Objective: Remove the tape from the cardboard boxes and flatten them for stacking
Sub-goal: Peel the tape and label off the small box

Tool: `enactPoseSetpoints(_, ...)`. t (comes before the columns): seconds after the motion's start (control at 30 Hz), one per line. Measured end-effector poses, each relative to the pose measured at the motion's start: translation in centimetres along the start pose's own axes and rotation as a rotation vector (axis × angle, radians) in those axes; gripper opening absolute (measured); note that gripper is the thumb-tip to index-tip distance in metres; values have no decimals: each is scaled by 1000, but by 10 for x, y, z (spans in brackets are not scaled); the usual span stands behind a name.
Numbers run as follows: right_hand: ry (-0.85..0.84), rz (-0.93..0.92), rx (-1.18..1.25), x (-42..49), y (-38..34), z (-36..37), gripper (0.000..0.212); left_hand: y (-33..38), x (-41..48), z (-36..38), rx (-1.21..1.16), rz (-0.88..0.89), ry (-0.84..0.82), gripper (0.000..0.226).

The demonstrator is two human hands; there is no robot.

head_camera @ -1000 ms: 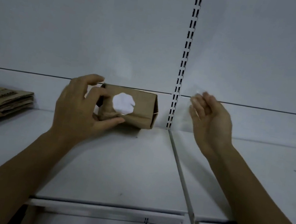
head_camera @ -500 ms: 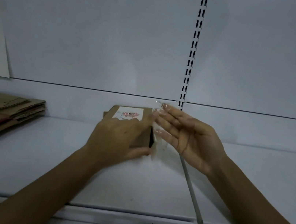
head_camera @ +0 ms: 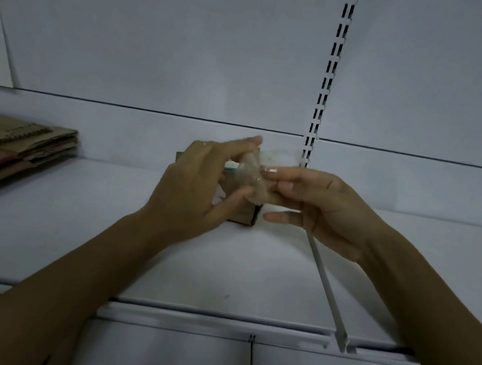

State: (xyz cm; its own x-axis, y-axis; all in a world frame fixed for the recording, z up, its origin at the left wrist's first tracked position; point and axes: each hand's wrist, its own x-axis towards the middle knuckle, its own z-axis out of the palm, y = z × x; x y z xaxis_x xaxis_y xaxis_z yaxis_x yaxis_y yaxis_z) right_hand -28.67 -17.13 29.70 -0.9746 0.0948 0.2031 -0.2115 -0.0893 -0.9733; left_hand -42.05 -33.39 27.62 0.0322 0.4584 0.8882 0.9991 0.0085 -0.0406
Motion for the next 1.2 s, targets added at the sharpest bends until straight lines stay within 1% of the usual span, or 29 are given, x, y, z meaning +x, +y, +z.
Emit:
enactPoseSetpoints(0.03, 2, 17, -74, -1, 3, -1, 25, -1, -3, 0, 14, 37, -60, 40)
enactPoseSetpoints(0.07, 11, 31, -132, -2, 5, -1, 23, -1, -4, 0, 66, 108, -92, 37)
enactPoseSetpoints(0.13, 67, 28, -178, 1, 6, 1, 16, -1, -4, 2, 160, 219, -68, 26)
enactPoseSetpoints(0.23, 195, -78, -199, 6, 5, 10, 28, 1, 2, 3, 234, 236, 46, 19)
enactPoseSetpoints(0.33, 272, -253, -283, 7, 8, 21, 30, -2, 4, -2, 317, 250, 123, 24)
enactPoseSetpoints(0.43, 314, -364, -332, 5, 7, 28, 28, -3, 6, -7, 356, 275, 165, 25)
enactPoseSetpoints(0.53, 398, -408, -369, 1, 9, 37, 26, -2, 10, -6, 357, 302, 189, 29)
enactPoseSetpoints(0.6, 463, -388, -358, -1, 17, 47, 21, -1, 12, -6, 352, 323, 208, 27)
enactPoseSetpoints(0.63, 495, -363, -366, -1, 20, 51, 21, -1, 12, -6, 351, 332, 210, 22)
enactPoseSetpoints(0.67, 538, -335, -368, 0, 22, 54, 29, 1, 11, -5, 351, 344, 208, 18)
enactPoseSetpoints(0.73, 647, -283, -266, -1, 21, 58, 55, 5, 11, -4, 320, 371, 187, 14)
enactPoseSetpoints(0.77, 690, -272, -194, -3, 20, 60, 63, 7, 11, -5, 288, 374, 170, 14)
enactPoseSetpoints(0.8, 721, -280, -144, -5, 20, 64, 65, 8, 10, -6, 255, 368, 162, 15)
enactPoseSetpoints(0.87, 771, -283, -54, -13, 25, 71, 58, 9, 10, -9, 201, 347, 171, 16)
enactPoseSetpoints(0.9, 817, -285, 30, -18, 27, 74, 51, 12, 10, -12, 176, 345, 185, 17)
enactPoseSetpoints(0.97, 930, -330, 222, -33, 30, 78, 32, 19, 12, -15, 104, 393, 214, 19)
enactPoseSetpoints(1.0, 998, -367, 279, -44, 31, 82, 26, 25, 12, -17, 63, 444, 225, 18)
enactPoseSetpoints(1.07, 1145, -449, 220, -69, 36, 96, 21, 40, 5, -19, -25, 549, 215, 14)
enactPoseSetpoints(1.1, 1176, -489, 142, -84, 41, 104, 19, 48, -1, -20, -76, 575, 198, 13)
enactPoseSetpoints(1.17, 1173, -532, 8, -118, 48, 118, 18, 67, -19, -20, -202, 564, 163, 16)
enactPoseSetpoints(1.2, 1179, -522, -41, -137, 52, 121, 21, 78, -30, -17, -277, 532, 137, 21)
